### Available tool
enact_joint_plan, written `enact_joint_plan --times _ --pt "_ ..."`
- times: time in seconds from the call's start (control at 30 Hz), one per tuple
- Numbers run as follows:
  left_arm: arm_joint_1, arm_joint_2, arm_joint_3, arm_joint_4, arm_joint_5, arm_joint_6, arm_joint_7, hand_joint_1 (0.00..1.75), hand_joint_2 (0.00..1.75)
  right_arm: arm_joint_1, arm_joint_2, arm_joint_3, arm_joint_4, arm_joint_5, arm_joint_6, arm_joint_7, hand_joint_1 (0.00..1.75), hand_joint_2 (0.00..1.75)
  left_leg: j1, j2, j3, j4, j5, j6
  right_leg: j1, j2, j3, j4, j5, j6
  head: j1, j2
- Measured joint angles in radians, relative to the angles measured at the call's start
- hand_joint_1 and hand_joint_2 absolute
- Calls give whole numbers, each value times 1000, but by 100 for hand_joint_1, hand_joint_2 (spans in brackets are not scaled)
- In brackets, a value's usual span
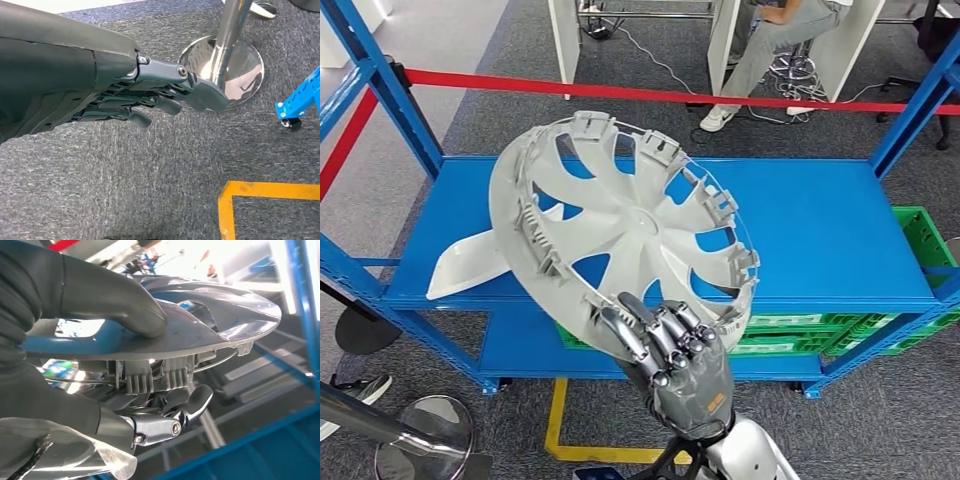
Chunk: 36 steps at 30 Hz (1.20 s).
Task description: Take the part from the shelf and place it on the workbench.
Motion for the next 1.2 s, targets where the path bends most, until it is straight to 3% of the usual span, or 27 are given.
enact_joint_plan --times 0.03,0.07,0.1,0.13,0.2,0.23,0.3,0.37,0.43,0.5,0.53,0.57,0.6,0.63,0.7,0.77,0.87,0.9,0.97,1.0,1.03,1.07,1.1,1.13,1.2 --pt "2 0 0 0 -1 0 0 0 175 6 0 -5 0 -3 0 -12 175 175 0 1 0 1 0 0 -1 0 -29 54 -10 2 0 0" --pt "3 1 0 0 -2 0 0 0 175 11 0 -9 0 -5 0 -23 175 175 1 1 0 1 0 0 -3 -1 -44 75 0 4 0 0" --pt "3 1 0 0 -4 0 0 0 175 14 0 -13 -1 -8 0 -34 175 175 2 1 0 3 -1 -2 -5 -1 -39 52 33 5 0 0" --pt "3 1 0 0 -6 1 0 0 175 17 1 -17 -2 -11 0 -46 175 175 4 1 1 6 -2 -4 -8 -3 -17 -9 79 7 0 0" --pt "3 3 1 0 -11 5 1 0 175 19 3 -25 -5 -16 0 -71 175 175 5 0 -4 14 -5 -17 -9 -6 35 -129 135 8 1 0" --pt "3 4 1 0 -14 7 2 0 175 21 4 -29 -7 -18 0 -83 175 175 4 -1 -8 20 -4 -25 -8 -6 49 -161 144 6 2 0" --pt "4 5 4 0 -17 9 4 0 175 26 7 -34 -8 -20 0 -102 175 175 2 -1 -18 27 2 -40 -4 -3 50 -171 144 -2 1 0" --pt "6 7 7 0 -19 11 8 0 175 32 11 -40 -9 -22 0 -115 175 175 4 -2 -27 34 -3 -52 -5 -2 41 -175 148 -17 -1 0" --pt "6 8 11 0 -19 13 11 0 175 34 16 -45 -11 -23 0 -122 175 175 7 -3 -53 93 -56 -60 -6 -4 27 -179 160 -39 -4 0" --pt "6 7 14 0 -20 13 12 0 175 36 20 -49 -13 -23 0 -126 175 175 7 -3 -100 223 -137 -65 0 -6 10 -179 172 -54 -7 0" --pt "7 7 15 0 -20 13 13 0 175 37 21 -51 -13 -23 0 -126 175 175 7 -4 -116 279 -162 -65 3 -7 2 -179 178 -59 -7 0" --pt "7 7 16 0 -20 13 14 0 175 38 21 -53 -13 -23 0 -126 175 175 6 -4 -119 307 -169 -62 7 -7 -6 -179 185 -61 -7 0" --pt "7 8 17 0 -20 13 14 0 175 40 22 -55 -13 -23 0 -127 175 175 5 -4 -103 297 -155 -58 11 -7 -14 -179 191 -63 -7 0" --pt "7 9 18 0 -20 13 15 0 175 41 22 -57 -13 -23 0 -127 175 175 3 -5 -69 249 -127 -52 14 -6 -20 -179 198 -63 -7 0" --pt "5 10 20 0 -21 14 15 0 175 42 25 -60 -14 -23 0 -127 175 175 -4 -7 21 104 -76 -35 19 -5 -29 -179 210 -61 -6 0" --pt "3 11 21 0 -21 14 16 0 175 42 28 -64 -14 -23 0 -128 175 175 -11 -9 70 12 -62 -25 20 -5 -36 -180 223 -52 -6 0" --pt "4 11 23 0 -20 16 17 0 175 44 31 -66 -14 -24 0 -132 175 175 -13 -8 65 -13 -44 -18 16 -6 -42 -185 239 -34 -7 0" --pt "3 11 23 0 -20 17 17 0 175 45 31 -66 -14 -25 0 -134 175 175 -12 -6 58 -19 -32 -14 15 -6 -50 -174 222 -29 -6 0" --pt "2 11 24 0 -20 18 18 0 175 46 31 -66 -15 -25 0 -140 175 175 -9 -2 38 -25 -9 -7 14 -5 -81 -97 143 -21 -4 0" --pt "2 11 25 0 -20 19 18 0 175 48 31 -66 -15 -25 0 -143 175 175 -9 -1 24 -24 2 -5 13 -5 -103 -30 94 -17 -4 0" --pt "3 12 25 0 -20 20 19 0 175 50 31 -66 -15 -25 0 -145 175 175 -10 1 10 -22 12 -6 12 -6 -118 37 62 -13 -4 0" --pt "3 12 25 0 -20 20 19 0 175 52 31 -66 -15 -24 0 -147 175 175 -10 2 -4 -21 22 -7 11 -6 -123 82 52 -10 -4 0" --pt "3 12 25 0 -20 20 19 0 175 53 31 -66 -15 -24 0 -148 175 175 -10 3 -19 -19 32 -8 9 -6 -111 97 62 -7 -4 0" --pt "3 11 26 0 -20 20 19 0 175 54 31 -66 -15 -24 0 -148 175 175 -9 4 -32 -16 40 -11 7 -6 -77 66 89 -6 -4 0" --pt "3 11 26 0 -20 20 19 0 175 54 31 -66 -15 -24 0 -149 175 175 -9 3 -53 -7 53 -19 3 -7 28 -71 127 -4 -4 0"
